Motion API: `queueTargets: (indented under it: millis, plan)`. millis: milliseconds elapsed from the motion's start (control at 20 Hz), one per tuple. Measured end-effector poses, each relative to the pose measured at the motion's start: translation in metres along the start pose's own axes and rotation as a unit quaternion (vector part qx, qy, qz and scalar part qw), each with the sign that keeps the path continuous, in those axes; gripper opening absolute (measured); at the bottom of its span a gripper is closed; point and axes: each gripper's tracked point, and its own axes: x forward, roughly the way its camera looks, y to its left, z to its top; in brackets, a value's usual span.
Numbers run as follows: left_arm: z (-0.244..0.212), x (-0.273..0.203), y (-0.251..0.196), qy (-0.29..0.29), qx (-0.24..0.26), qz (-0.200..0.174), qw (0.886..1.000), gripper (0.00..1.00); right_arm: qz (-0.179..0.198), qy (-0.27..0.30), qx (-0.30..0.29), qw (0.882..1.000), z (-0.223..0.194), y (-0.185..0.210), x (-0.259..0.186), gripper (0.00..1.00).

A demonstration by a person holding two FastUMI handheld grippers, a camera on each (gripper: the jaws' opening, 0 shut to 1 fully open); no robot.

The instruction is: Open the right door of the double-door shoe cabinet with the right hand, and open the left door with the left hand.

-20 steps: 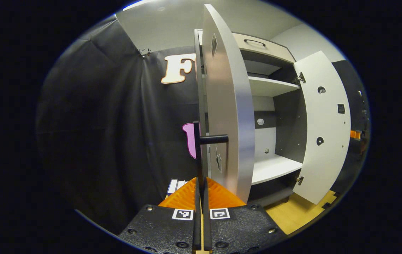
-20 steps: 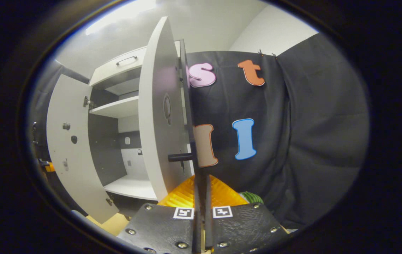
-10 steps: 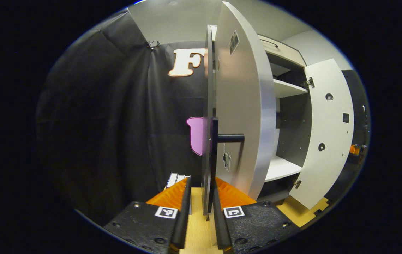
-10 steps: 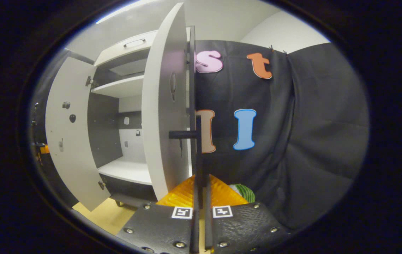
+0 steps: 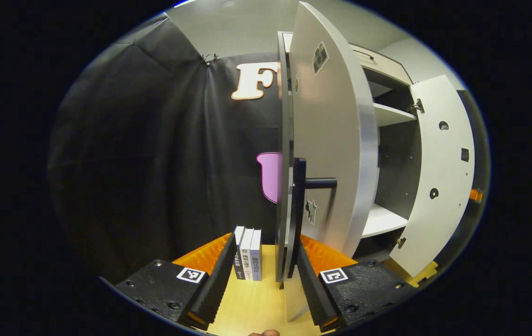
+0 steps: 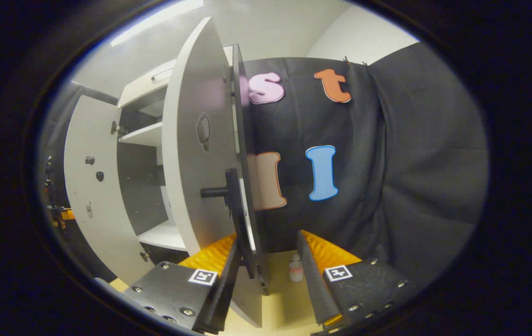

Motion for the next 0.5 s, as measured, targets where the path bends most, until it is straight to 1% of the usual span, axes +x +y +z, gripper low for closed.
queueTargets:
  millis: [50, 100, 150, 250, 300, 350, 400, 450, 500]
  plan:
    - [0.003, -0.005, 0.006, -0.003, 0.003, 0.012, 1.000, 0.70, 0.002, 0.001, -0.001, 1.000, 0.002, 0.001, 0.001, 0.61]
    - [0.005, -0.012, 0.009, -0.009, 0.001, 0.020, 1.000, 0.73, 0.003, 0.000, -0.005, 1.000, 0.003, 0.002, 0.001, 0.69]
    - [0.009, -0.020, 0.008, -0.016, 0.000, 0.024, 1.000, 0.78, 0.002, -0.002, -0.012, 1.000, 0.007, 0.002, 0.000, 0.69]
    - [0.012, -0.033, 0.012, -0.019, 0.007, 0.045, 0.999, 0.75, -0.010, -0.011, -0.026, 1.000, 0.015, -0.001, -0.001, 0.69]
    - [0.011, -0.041, 0.013, -0.017, 0.011, 0.054, 0.998, 0.78, -0.012, -0.013, -0.029, 0.999, 0.017, 0.001, -0.002, 0.69]
    - [0.011, -0.049, 0.010, -0.015, 0.011, 0.059, 0.998, 0.80, -0.013, -0.013, -0.031, 0.999, 0.018, 0.003, -0.006, 0.69]
    - [0.012, -0.057, 0.005, -0.014, 0.008, 0.062, 0.998, 0.77, -0.019, -0.011, -0.033, 0.999, 0.017, 0.002, -0.011, 0.69]
    - [0.012, -0.064, -0.002, -0.011, 0.003, 0.064, 0.998, 0.77, -0.028, -0.007, -0.033, 0.999, 0.017, 0.001, -0.019, 0.69]
    - [0.011, -0.072, -0.008, -0.009, 0.000, 0.065, 0.998, 0.79, -0.039, -0.008, -0.037, 0.999, 0.020, -0.001, -0.026, 0.69]
